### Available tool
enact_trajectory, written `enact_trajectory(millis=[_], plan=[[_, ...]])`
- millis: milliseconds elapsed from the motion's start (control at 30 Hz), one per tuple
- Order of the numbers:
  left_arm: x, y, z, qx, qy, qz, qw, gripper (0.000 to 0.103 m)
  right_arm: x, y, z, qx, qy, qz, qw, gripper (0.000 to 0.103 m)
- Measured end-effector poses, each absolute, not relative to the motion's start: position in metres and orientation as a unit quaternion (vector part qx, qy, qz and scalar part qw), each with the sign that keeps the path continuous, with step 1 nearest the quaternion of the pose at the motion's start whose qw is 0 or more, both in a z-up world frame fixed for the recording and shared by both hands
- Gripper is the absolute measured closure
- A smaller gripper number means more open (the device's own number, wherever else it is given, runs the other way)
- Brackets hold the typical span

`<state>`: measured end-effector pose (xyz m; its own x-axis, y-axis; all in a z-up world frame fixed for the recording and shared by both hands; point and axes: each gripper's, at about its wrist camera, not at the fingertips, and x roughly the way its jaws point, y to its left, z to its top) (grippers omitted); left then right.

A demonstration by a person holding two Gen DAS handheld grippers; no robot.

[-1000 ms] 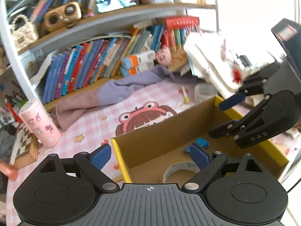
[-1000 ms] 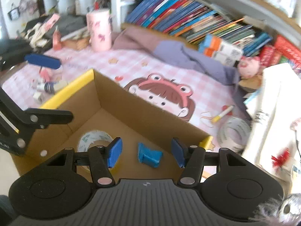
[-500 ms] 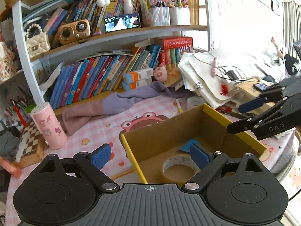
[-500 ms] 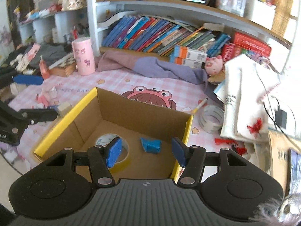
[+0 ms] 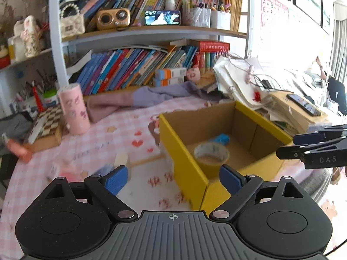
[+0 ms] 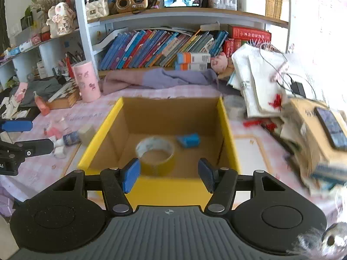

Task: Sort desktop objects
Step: 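Raise both tools out of the yellow box and pull back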

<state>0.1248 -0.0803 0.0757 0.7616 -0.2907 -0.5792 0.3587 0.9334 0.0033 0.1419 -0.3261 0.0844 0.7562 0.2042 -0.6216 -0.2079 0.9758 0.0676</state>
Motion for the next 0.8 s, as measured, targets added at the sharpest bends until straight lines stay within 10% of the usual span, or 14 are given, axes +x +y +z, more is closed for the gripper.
enact_trajectory(millis=[800], plan=[[0.036,0.010,0.025,0.068,0.331,-0.095,0.936,0.010,0.030,-0.216,0.015,0.043,0.378,0.066,0.922,0.045]])
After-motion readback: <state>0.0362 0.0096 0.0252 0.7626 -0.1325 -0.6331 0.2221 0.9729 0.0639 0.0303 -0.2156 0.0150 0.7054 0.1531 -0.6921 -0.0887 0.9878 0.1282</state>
